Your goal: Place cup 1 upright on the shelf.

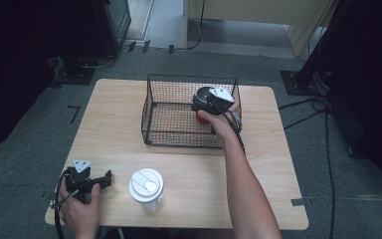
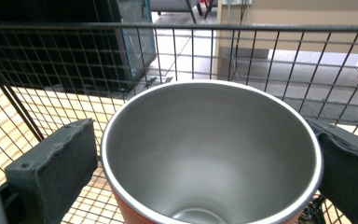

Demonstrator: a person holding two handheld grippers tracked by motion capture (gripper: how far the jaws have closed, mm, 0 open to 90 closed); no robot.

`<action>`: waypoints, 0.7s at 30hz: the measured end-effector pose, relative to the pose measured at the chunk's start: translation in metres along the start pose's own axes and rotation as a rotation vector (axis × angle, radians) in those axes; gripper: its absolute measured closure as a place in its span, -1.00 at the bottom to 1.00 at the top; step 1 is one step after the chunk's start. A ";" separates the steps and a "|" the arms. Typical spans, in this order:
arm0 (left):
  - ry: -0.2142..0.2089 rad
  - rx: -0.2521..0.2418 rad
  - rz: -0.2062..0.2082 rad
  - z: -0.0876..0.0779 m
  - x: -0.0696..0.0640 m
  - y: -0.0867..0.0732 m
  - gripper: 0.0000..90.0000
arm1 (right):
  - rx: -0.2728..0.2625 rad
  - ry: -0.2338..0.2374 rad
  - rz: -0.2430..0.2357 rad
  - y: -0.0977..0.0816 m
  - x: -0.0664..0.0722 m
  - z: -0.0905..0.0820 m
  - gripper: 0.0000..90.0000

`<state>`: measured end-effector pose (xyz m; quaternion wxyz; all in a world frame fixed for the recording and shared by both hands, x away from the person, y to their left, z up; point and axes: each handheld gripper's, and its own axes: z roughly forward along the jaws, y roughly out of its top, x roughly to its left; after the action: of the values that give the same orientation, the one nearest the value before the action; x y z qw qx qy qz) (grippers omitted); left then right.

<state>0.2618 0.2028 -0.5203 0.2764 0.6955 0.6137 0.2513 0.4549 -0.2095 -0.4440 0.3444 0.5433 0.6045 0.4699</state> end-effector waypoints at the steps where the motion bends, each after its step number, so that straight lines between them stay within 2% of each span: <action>1: 0.000 0.000 0.000 0.000 0.000 0.000 -1.00 | -0.002 0.004 0.006 0.000 0.000 -0.001 -1.00; 5: 0.000 0.000 0.000 0.000 0.000 0.000 -1.00 | -0.043 0.013 0.025 0.006 0.001 -0.005 -1.00; 13: 0.000 0.000 0.000 0.000 0.000 0.000 -1.00 | -0.091 0.011 0.016 0.021 0.003 -0.013 -1.00; 21: 0.000 0.000 0.000 0.000 0.000 0.000 -1.00 | -0.112 0.015 0.006 0.030 0.007 -0.024 -1.00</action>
<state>0.2618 0.2028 -0.5204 0.2766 0.6954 0.6138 0.2514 0.4412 -0.2085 -0.4068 0.3684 0.5215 0.5782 0.5079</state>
